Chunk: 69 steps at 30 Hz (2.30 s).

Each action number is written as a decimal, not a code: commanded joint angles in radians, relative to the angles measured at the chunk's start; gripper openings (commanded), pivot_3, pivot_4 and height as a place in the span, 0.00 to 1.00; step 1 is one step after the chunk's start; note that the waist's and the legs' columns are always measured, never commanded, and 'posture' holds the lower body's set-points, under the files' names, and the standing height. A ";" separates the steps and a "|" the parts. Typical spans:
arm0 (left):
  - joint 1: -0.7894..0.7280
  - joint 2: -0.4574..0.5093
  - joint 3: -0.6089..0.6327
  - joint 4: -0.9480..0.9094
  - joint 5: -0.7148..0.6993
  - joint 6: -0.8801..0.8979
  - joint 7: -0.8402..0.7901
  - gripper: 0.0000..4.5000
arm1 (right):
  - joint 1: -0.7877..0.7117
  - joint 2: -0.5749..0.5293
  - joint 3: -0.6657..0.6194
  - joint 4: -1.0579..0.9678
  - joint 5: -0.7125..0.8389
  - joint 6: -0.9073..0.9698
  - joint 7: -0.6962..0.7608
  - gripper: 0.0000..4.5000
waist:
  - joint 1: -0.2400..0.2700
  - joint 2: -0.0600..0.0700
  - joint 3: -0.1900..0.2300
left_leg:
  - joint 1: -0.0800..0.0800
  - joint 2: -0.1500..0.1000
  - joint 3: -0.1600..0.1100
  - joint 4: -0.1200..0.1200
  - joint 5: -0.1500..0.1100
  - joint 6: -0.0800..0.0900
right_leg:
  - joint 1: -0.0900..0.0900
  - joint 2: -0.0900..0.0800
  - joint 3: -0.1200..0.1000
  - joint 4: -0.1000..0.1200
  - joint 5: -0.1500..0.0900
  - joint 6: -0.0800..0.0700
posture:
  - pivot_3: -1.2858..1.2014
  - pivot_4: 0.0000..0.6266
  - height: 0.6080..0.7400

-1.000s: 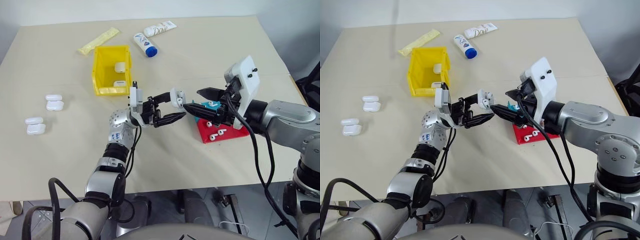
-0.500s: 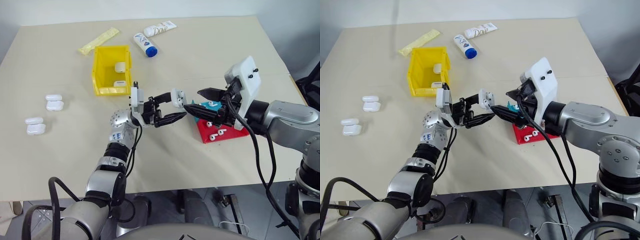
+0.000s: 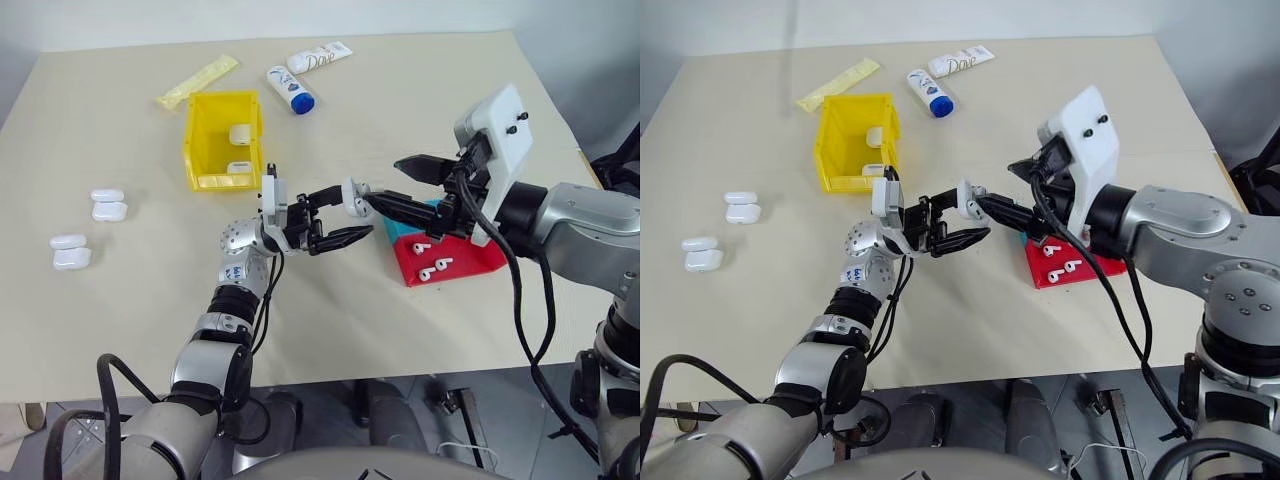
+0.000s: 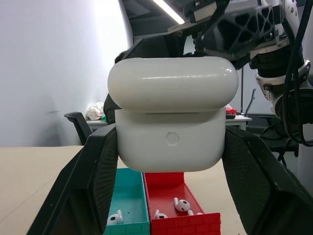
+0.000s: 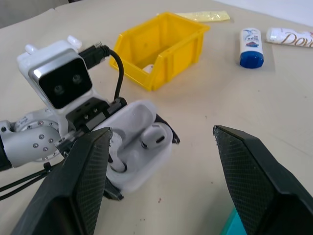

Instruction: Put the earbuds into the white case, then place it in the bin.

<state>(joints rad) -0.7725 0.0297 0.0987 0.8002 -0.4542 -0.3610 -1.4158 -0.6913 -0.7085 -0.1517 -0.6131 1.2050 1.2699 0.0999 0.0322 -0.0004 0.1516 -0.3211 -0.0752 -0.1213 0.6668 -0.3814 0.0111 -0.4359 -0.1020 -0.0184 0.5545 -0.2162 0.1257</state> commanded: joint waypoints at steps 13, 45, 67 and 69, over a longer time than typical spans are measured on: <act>-0.009 -0.010 0.003 -0.016 -0.003 -0.016 -0.005 0.62 | -0.037 0.016 0.032 0.006 0.028 -0.016 -0.029 0.77 | 0.000 0.000 0.000 | 0.000 0.000 0.000 0.000 0.000 0.000 | 0.000 0.000 0.000 0.000 0.000 0.000 | 0.52 0.24 1.00; -0.018 -0.004 0.010 -0.010 0.002 -0.020 0.003 0.62 | 0.012 0.013 0.057 0.015 -0.039 -0.042 0.006 0.77 | -0.001 0.000 0.000 | 0.000 0.000 0.000 0.000 0.000 0.000 | 0.000 0.000 0.000 0.000 0.000 0.000 | 0.52 0.24 1.00; -0.041 -0.004 0.015 0.024 0.003 -0.038 0.003 0.62 | 0.002 -0.013 0.047 0.008 -0.043 -0.031 0.022 0.77 | -0.001 0.000 0.000 | 0.000 0.000 0.000 0.000 0.000 0.000 | 0.000 0.000 0.000 0.000 0.000 0.000 | 0.52 0.24 1.00; -0.041 -0.004 0.015 0.024 0.004 -0.038 0.002 0.62 | -0.008 -0.008 0.051 0.011 -0.044 -0.034 0.024 0.77 | -0.001 0.000 0.000 | 0.000 0.000 0.000 0.000 0.000 0.000 | 0.000 0.000 0.000 0.000 0.000 0.000 | 0.52 0.24 1.00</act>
<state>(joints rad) -0.7805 0.0323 0.1088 0.8380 -0.4437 -0.3835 -1.4113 -0.6797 -0.7168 -0.0915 -0.5895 1.1608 1.2454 0.1193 0.0315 -0.0004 0.1516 -0.3214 -0.0752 -0.1213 0.6667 -0.3814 0.0111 -0.4360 -0.1019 -0.0185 0.5544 -0.2162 0.1257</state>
